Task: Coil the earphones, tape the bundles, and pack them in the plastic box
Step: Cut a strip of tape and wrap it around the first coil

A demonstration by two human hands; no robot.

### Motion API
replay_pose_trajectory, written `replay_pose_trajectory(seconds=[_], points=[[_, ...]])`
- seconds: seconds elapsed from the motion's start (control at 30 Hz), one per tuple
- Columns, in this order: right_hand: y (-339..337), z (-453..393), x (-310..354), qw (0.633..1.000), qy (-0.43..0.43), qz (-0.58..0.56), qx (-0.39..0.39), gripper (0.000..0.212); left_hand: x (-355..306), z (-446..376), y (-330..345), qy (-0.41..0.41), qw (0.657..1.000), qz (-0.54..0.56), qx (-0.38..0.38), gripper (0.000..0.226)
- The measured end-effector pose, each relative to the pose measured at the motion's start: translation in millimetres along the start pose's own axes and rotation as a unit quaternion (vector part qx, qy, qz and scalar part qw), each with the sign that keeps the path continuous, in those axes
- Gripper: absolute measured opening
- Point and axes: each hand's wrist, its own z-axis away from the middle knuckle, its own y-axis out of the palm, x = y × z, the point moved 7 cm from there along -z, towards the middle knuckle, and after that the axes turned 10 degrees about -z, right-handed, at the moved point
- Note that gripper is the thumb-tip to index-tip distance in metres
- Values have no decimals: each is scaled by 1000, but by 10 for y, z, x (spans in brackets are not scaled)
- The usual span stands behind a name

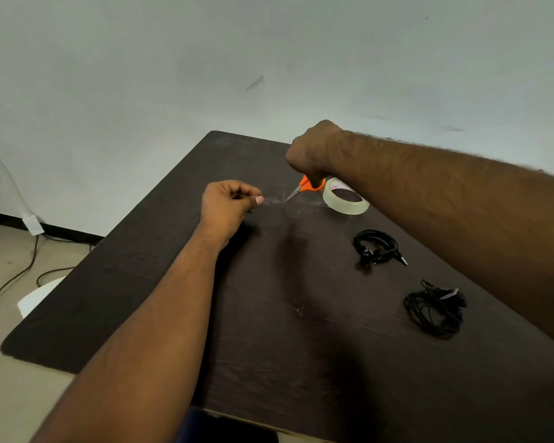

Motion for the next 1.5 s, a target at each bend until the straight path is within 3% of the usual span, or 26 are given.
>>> replay_pose_trajectory(seconds=[0.07, 0.17, 0.27, 0.4, 0.53, 0.67, 0.77, 0.8, 0.97, 1.03, 1.07, 1.13, 1.2, 1.23, 1.3, 1.37, 1.5], points=[[-36, 113, -50, 999, 7, 14, -50, 25, -17, 13, -1, -6, 1000, 18, -10, 9], [50, 278, -139, 994, 31, 3, -107, 27, 13, -1, -29, -21, 997, 60, -39, 10], [200, 359, -182, 985, 47, -81, -145, 12, 70, -12, -77, -52, 993, 80, -68, 6], [517, 496, -194, 954, 69, -232, -176, 26, 92, 7, -79, -66, 993, 73, -67, 6], [844, 505, 21, 941, 52, -312, -118, 17, -27, 52, -75, -48, 988, 113, -88, 5], [890, 470, 199, 922, 15, -366, -127, 28, -233, 219, 253, -35, 933, 357, -18, 8], [841, 441, 292, 915, -11, -387, -112, 38, -124, 277, 433, -78, 933, 352, -2, 10], [874, 419, 296, 901, -7, -426, -80, 40, -70, 263, 430, -93, 935, 341, -11, 10], [1033, 469, 288, 760, -22, -644, 88, 28, 46, 190, 421, -112, 954, 278, -18, 12], [1029, 503, 224, 736, -31, -669, 99, 18, 31, 191, 432, -108, 958, 264, -9, 12], [997, 504, 148, 744, -27, -665, 60, 16, 18, 193, 429, -107, 960, 259, -4, 11], [894, 509, -109, 753, 6, -648, -112, 19, -39, 202, 426, -86, 968, 236, 13, 10], [828, 592, -358, 688, 48, -669, -278, 23, -132, 225, 432, -36, 980, 190, 43, 12], [832, 601, -420, 653, 53, -691, -305, 29, -187, 245, 442, -8, 983, 170, 62, 17], [866, 588, -419, 629, 41, -727, -271, 44, -270, 299, 480, 29, 983, 151, 100, 30], [882, 581, -373, 652, 18, -726, -220, 44, -308, 333, 511, 40, 981, 145, 124, 38], [920, 597, -343, 687, -5, -703, -181, 9, -347, 383, 561, 49, 978, 113, 170, 44]])
